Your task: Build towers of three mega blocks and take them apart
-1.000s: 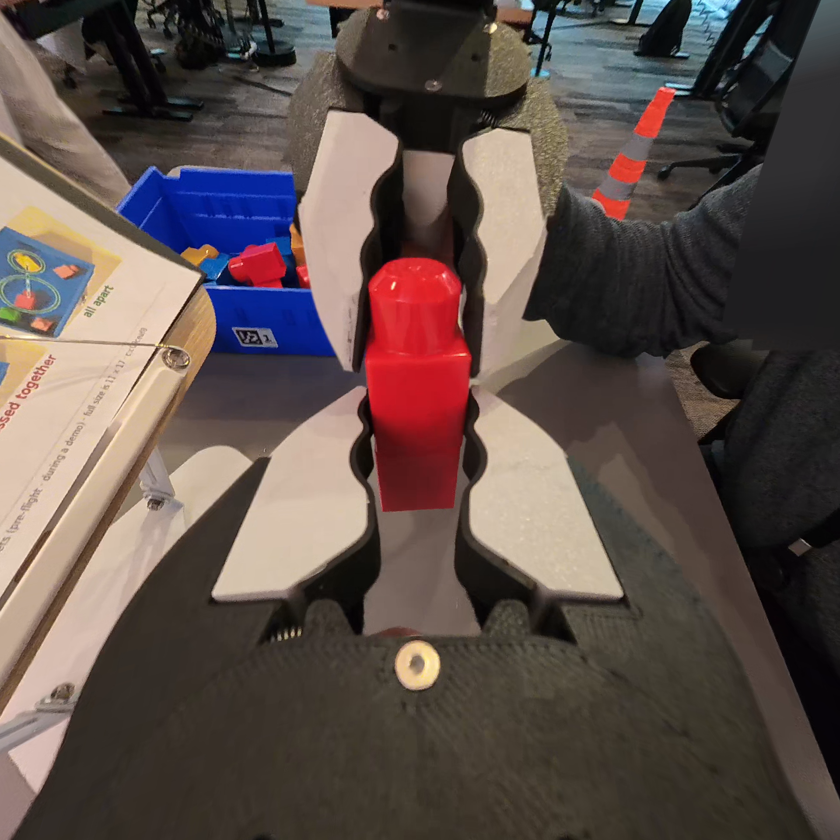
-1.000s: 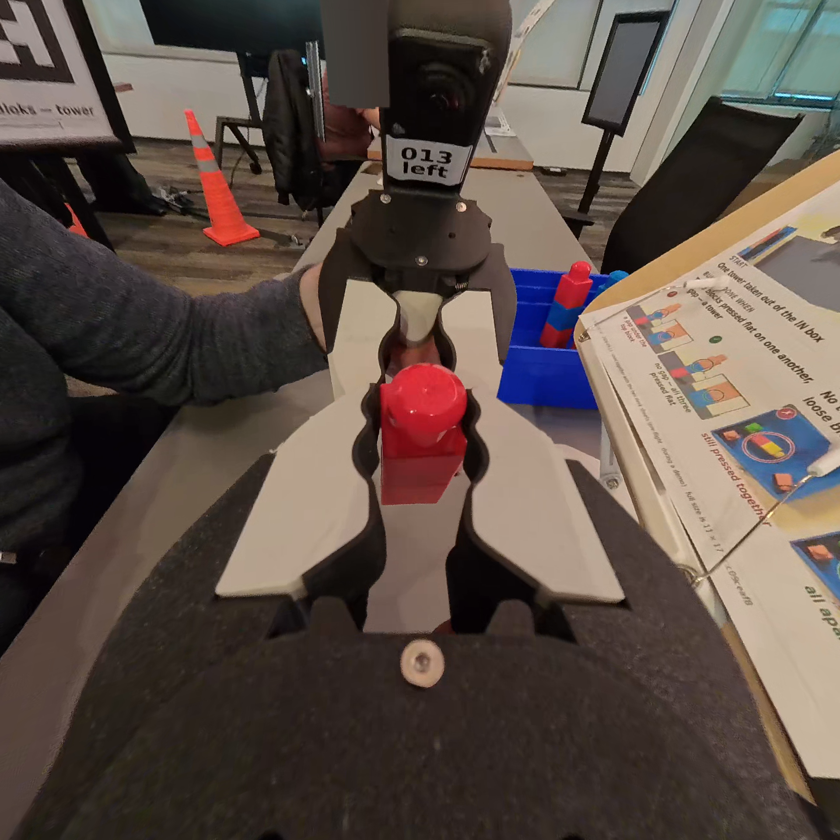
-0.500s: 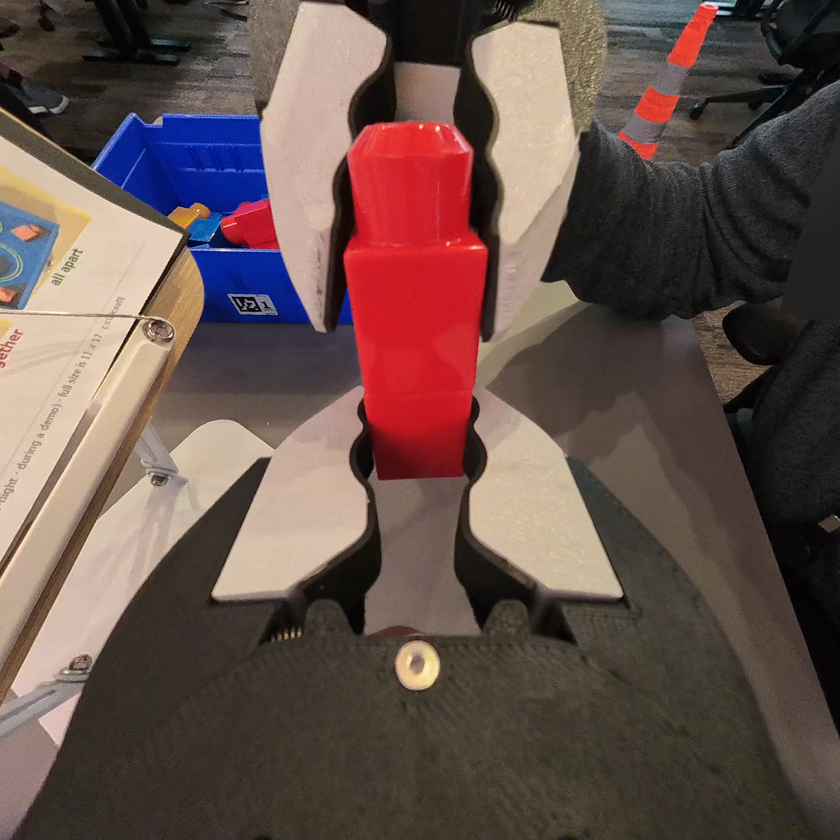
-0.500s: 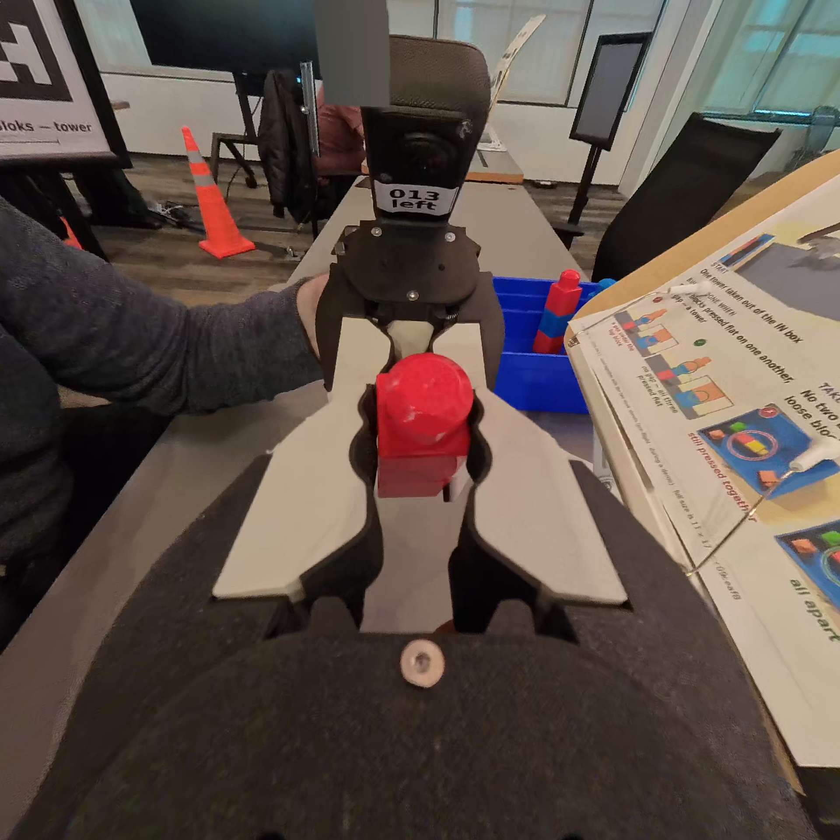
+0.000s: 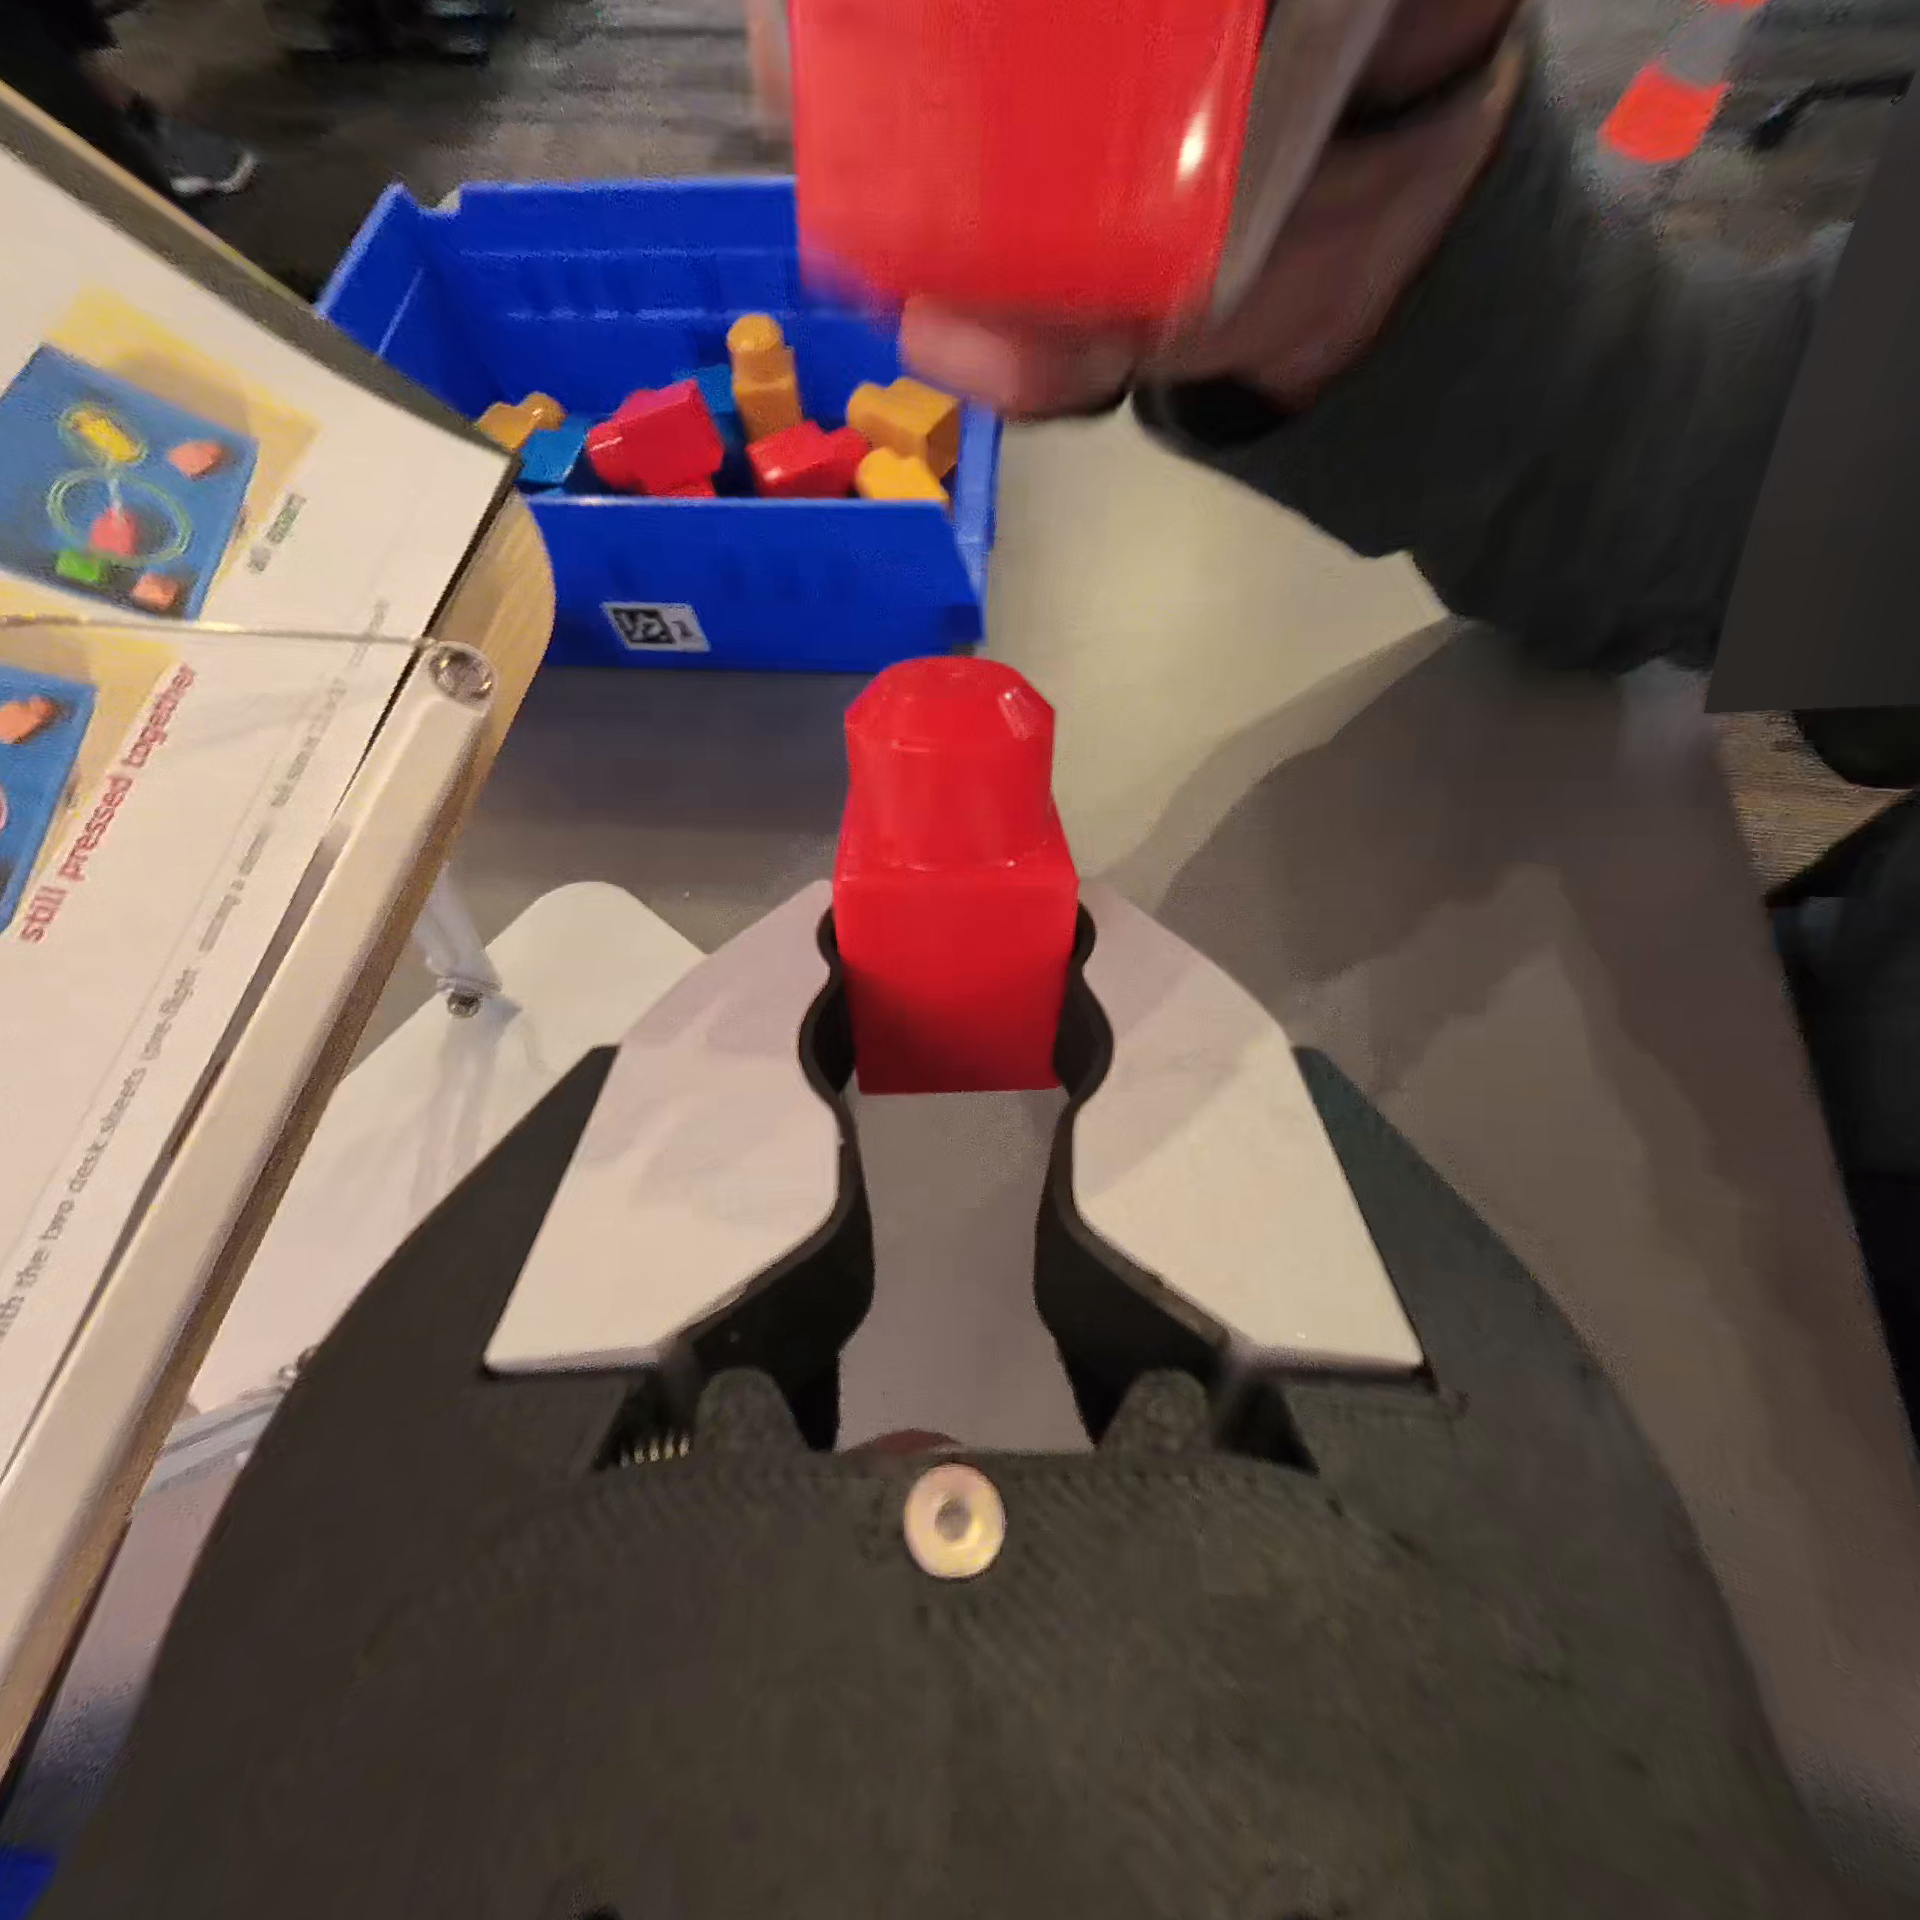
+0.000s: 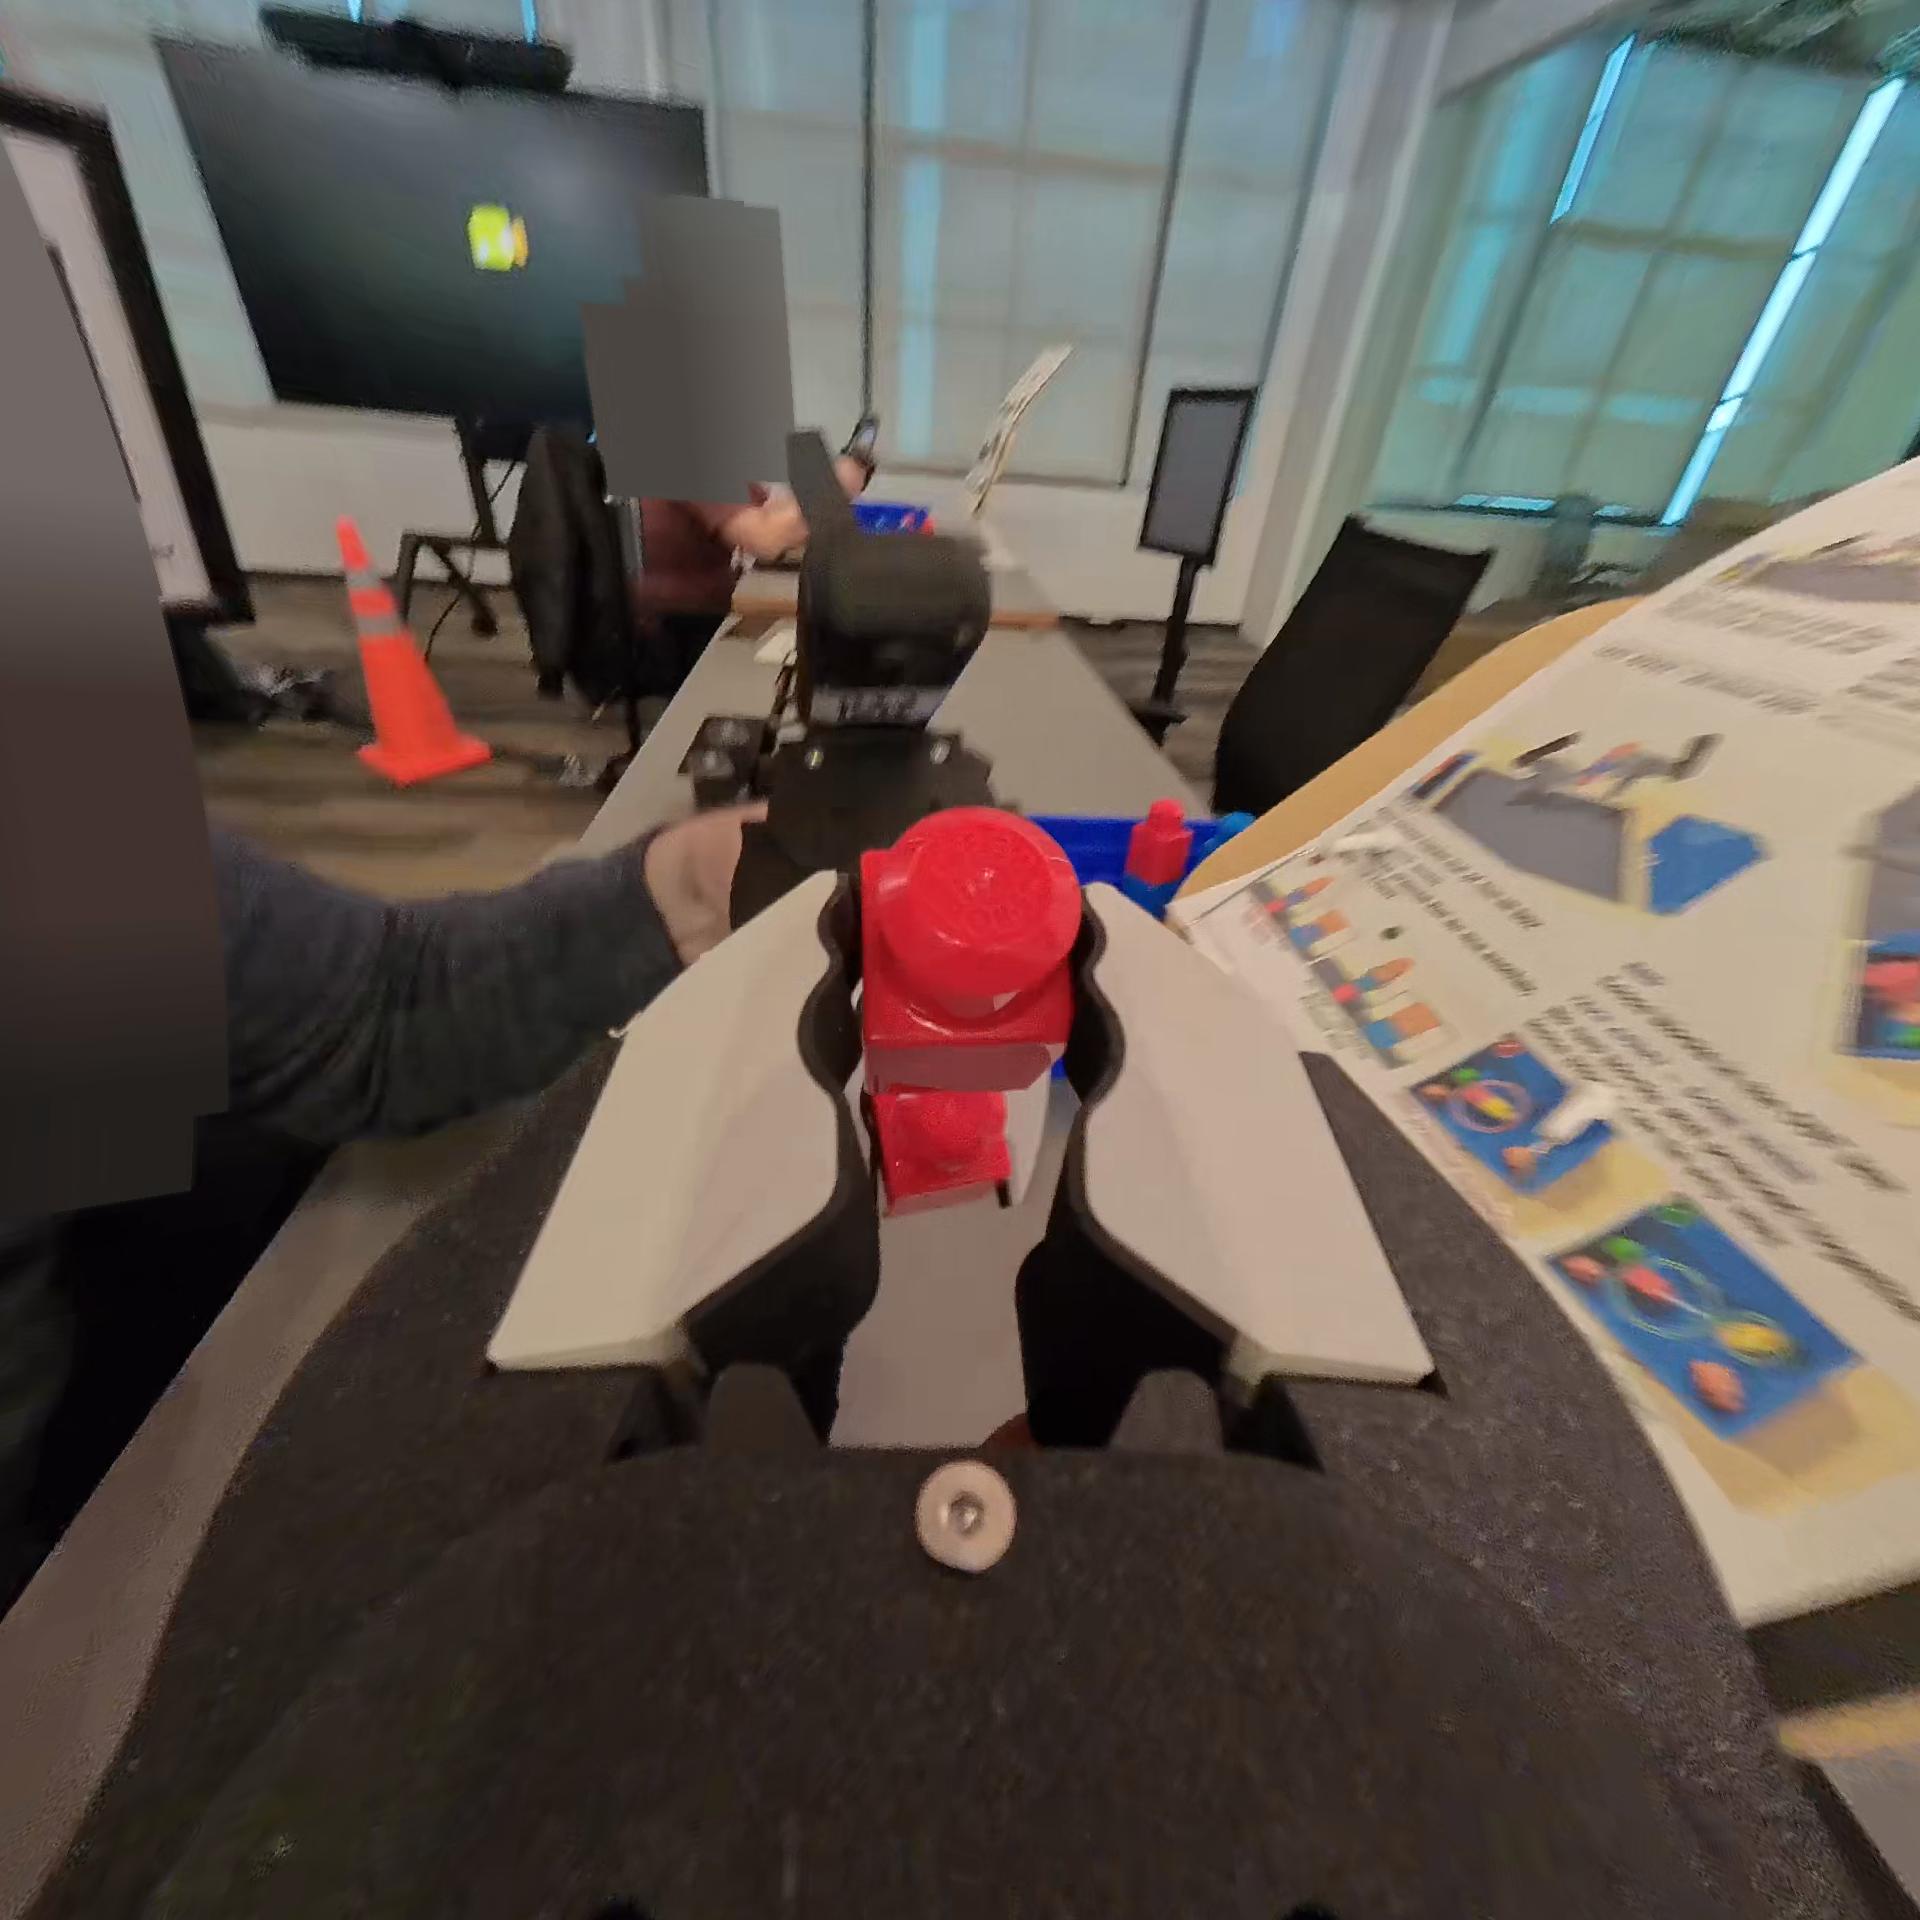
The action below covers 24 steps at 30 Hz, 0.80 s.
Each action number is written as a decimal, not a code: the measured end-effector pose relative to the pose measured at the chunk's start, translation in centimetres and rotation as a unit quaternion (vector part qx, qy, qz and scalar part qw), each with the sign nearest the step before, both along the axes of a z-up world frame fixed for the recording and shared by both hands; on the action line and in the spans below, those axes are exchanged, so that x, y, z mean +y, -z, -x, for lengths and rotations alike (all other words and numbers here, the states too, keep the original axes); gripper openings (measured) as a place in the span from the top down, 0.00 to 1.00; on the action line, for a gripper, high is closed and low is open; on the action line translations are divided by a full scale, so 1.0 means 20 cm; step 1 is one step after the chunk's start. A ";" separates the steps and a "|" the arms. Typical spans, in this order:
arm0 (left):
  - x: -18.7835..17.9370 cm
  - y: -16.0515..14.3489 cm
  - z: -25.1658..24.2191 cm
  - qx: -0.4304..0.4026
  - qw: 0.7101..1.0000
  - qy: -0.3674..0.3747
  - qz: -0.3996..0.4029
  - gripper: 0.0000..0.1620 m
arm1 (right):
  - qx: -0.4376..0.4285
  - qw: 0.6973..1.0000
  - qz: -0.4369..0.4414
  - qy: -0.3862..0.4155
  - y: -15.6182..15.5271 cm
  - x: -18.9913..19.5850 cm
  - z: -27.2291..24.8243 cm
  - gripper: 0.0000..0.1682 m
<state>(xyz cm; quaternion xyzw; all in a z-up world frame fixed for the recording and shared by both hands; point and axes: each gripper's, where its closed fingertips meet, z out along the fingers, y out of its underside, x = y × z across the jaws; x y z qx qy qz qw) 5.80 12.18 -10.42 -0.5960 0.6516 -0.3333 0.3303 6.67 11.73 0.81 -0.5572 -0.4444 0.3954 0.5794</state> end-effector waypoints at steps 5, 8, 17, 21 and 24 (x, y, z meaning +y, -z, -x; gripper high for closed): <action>-0.03 -0.02 -0.05 -0.021 1.000 0.012 0.015 0.78 | -0.034 0.991 -0.019 0.129 -0.05 0.14 -0.36 0.78; -0.02 -0.02 -0.05 -0.022 1.000 0.006 0.015 0.78 | -0.095 0.972 0.030 0.212 0.09 0.27 -0.65 0.78; -0.02 -0.01 -0.07 -0.018 1.000 0.002 0.014 0.78 | -0.176 0.892 0.243 0.337 0.69 0.52 -1.24 0.66; 0.00 0.01 -0.09 -0.026 0.999 -0.004 0.020 0.78 | -0.178 0.898 0.207 0.344 0.62 0.53 -1.21 0.66; 0.00 -0.01 -0.11 -0.042 0.999 -0.006 0.024 0.78 | -0.144 0.949 0.114 0.256 0.37 0.41 -0.92 0.68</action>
